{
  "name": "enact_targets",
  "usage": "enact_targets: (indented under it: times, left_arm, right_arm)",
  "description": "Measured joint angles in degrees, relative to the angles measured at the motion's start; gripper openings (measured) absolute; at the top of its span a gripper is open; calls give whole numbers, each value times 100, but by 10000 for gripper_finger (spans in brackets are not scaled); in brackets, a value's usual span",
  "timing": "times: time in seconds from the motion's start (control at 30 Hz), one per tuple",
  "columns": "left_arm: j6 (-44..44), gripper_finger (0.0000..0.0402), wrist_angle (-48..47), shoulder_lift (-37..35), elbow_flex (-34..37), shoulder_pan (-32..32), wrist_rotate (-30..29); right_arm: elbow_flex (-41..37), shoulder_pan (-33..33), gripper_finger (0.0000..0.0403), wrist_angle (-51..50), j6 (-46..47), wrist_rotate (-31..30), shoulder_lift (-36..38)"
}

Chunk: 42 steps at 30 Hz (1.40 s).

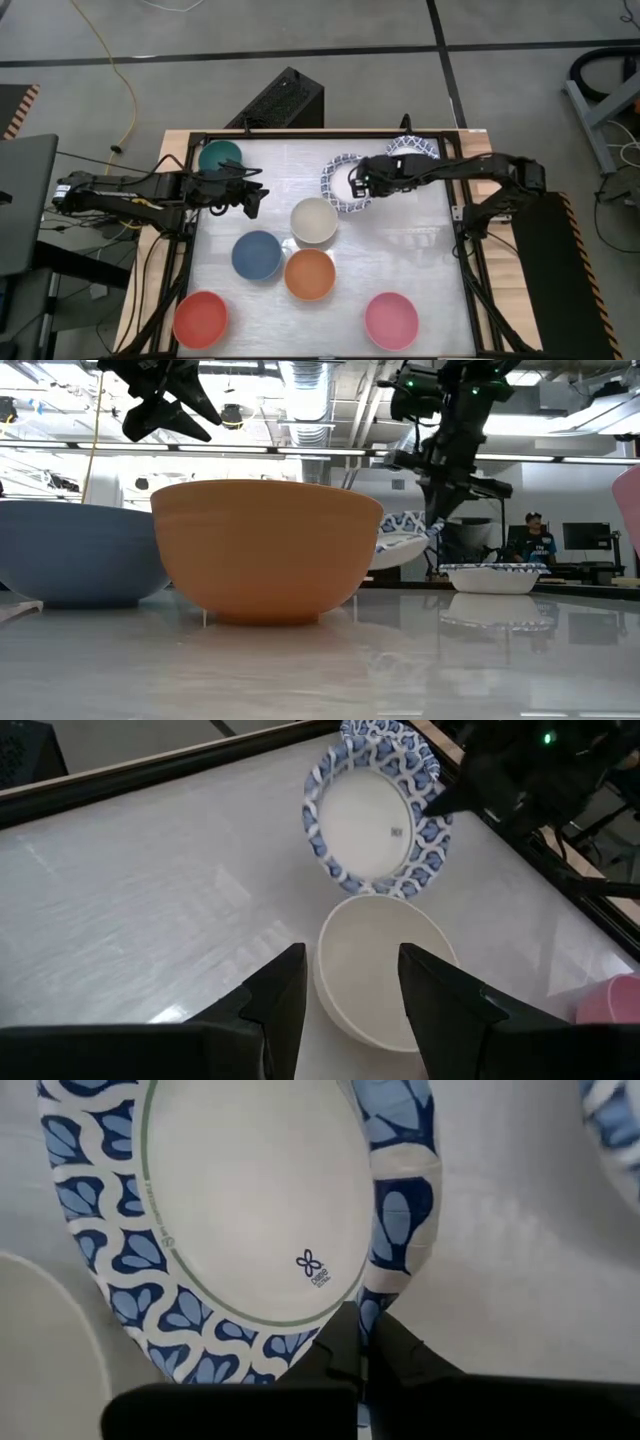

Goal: Nest bowls inside each other
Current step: Stack the blue patterned bowl into the blue patterned bowl

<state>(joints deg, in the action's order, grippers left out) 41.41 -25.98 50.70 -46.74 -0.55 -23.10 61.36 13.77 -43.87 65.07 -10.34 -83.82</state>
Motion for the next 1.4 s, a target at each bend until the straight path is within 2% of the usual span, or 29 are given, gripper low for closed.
enact_targets:
  times: [0.17,0.4,0.6,0.8,0.9,1.0,1.23,1.4]
  left_arm:
    - [0,148,-2,0,0,1,14]
    - [-2,148,-4,0,0,0,-10]
    - [16,148,-3,0,0,0,-13]
    - [51,148,-2,0,0,-1,-16]
    - [136,148,-2,0,0,-1,-19]
    - [140,148,-2,0,0,2,-19]
    - [188,148,-2,0,0,0,-21]
    - [196,148,-3,1,0,1,-21]
  right_arm:
    - [92,283,16,-16,-196,11,357]
    - [94,626,16,-150,-577,-58,1579]
    - [94,1303,16,-1347,-511,-590,2453]
    - [60,2123,16,-2305,-394,-636,2605]
    - [-231,2512,16,-2272,-366,-541,2605]
    - [-691,2936,16,-2001,-360,-154,2686]
    - [-1791,3640,16,-651,-144,534,3074]
    - [-2228,4069,16,-488,-17,787,3180]
